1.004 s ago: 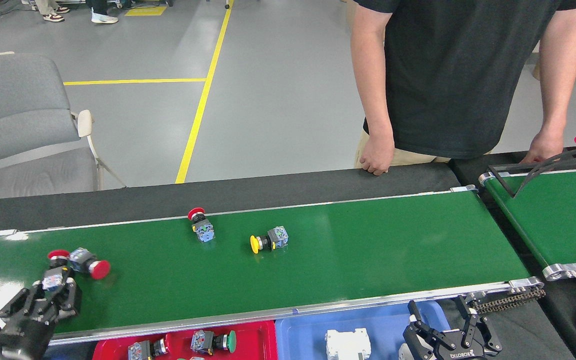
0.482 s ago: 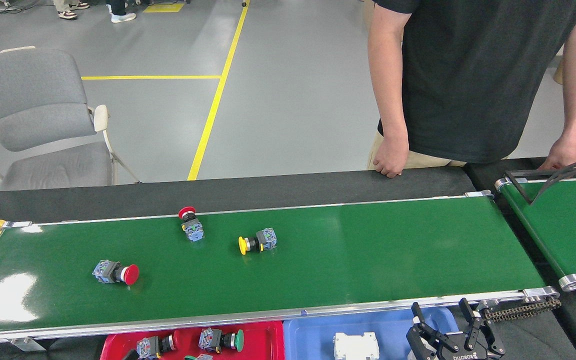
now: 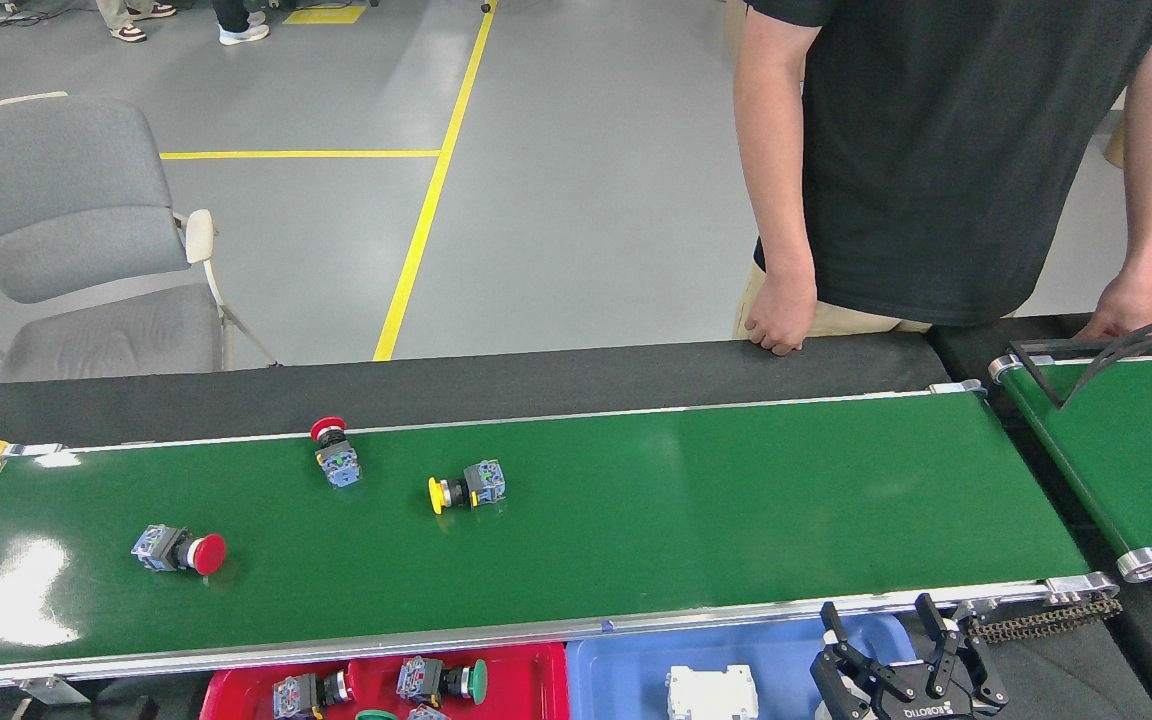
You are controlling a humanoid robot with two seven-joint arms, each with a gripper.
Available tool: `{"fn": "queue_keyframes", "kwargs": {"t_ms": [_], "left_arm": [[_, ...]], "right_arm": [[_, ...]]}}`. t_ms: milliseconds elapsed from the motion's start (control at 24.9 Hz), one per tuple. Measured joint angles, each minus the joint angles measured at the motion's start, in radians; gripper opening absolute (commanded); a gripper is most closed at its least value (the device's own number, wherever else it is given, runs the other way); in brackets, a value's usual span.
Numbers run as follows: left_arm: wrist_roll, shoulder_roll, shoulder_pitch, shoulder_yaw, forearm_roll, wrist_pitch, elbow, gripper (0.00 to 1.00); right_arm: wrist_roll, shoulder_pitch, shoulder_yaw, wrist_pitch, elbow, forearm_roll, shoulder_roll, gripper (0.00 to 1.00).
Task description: Pick switch part from conveyor to tray
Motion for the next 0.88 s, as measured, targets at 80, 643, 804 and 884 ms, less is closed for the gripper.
{"fn": "queue_keyframes", "kwargs": {"t_ms": [80,643,804,884], "left_arm": [[-0.011,0.004,-0.032,0.0,-0.004,0.008,0.014,1.0],[-0.35,0.072,-0.406,-0.005,-0.018,0.082,0.256,1.0],[-0.354,0.114,-0.509,-0.005,-0.018,0.101,0.378,1.0],[-0.354,0.138,-0.545,-0.005,-0.018,0.107,0.437,1.0]], "right_arm": [[0.0,-0.001,0.003,-0.002,0.002,0.0,0.0,1.0],[0.0,-0.001,0.031,-0.007,0.003,0.0,0.0,1.0],[0.0,-0.001,0.032,-0.008,0.003,0.0,0.0,1.0],[0.0,-0.001,0.032,-0.008,0.003,0.0,0.0,1.0]]}}
